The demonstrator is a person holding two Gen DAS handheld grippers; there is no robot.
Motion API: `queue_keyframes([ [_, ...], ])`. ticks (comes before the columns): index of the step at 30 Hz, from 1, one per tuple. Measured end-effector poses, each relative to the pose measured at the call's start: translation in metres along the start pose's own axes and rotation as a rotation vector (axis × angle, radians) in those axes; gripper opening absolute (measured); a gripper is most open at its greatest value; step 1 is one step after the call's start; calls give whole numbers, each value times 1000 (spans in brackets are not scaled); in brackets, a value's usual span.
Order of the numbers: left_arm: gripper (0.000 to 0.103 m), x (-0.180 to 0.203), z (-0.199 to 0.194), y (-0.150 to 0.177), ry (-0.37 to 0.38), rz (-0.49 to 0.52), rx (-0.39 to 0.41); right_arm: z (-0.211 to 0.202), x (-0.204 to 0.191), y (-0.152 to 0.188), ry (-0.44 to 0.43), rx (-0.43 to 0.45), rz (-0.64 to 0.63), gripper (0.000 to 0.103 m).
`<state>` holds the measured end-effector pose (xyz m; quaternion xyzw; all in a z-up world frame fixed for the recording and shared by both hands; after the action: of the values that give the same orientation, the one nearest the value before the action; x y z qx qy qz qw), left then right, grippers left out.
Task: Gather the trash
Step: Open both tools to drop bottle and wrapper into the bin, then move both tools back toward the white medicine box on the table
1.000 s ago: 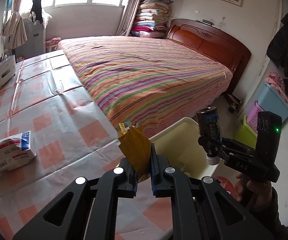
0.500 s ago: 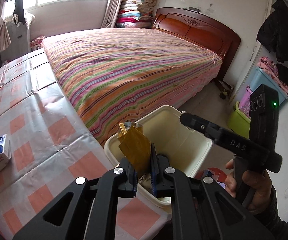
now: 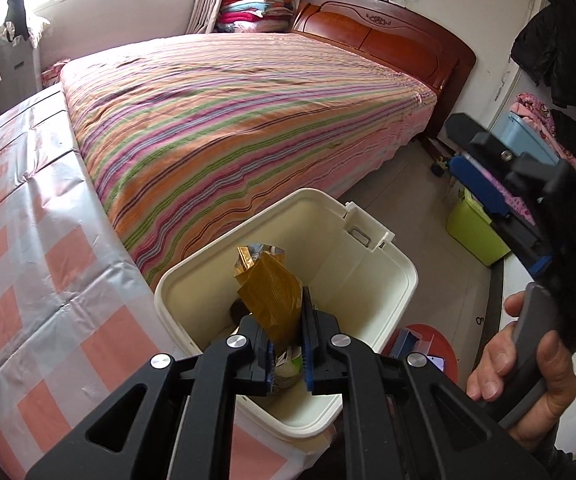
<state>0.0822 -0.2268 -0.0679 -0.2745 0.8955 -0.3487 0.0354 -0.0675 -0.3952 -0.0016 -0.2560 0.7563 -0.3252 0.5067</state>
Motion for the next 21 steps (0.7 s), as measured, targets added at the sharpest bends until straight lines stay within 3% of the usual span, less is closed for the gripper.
queue_keyframes([
  [5, 12, 6, 8, -1, -8, 19, -7, -2, -2, 3, 2, 18, 13, 67],
  [8, 19, 10, 12, 1, -6, 36, -15, -1, -9, 9, 5, 25, 0, 67],
  [10, 40, 11, 12, 2, -12, 37, -19, -1, -14, 11, -7, 27, -1, 67],
  [11, 63, 11, 11, 2, -16, 37, -16, -1, -16, 14, -6, 29, -6, 68],
  [12, 70, 11, 7, 2, -25, 36, 1, -2, -15, 13, -6, 30, -6, 68],
  [17, 71, 3, -15, -1, -65, 33, 67, 2, -15, 16, -19, 22, -5, 69],
  [21, 71, -18, -43, -2, -100, -44, 147, 6, -23, 21, -36, 11, -17, 71],
])
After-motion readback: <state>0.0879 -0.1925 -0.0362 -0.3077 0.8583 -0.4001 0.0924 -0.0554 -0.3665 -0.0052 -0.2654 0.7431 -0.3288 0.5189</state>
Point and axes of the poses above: each gripper's, at about its wrist camera, not at the fingertips, and z roughly the way its jaws point, x to its right, y to its underside, the point moved 4 cm from there along z, roughly the way its jaws point, and after that the axes turned 6 degrees about z, right-handed, at the moved point
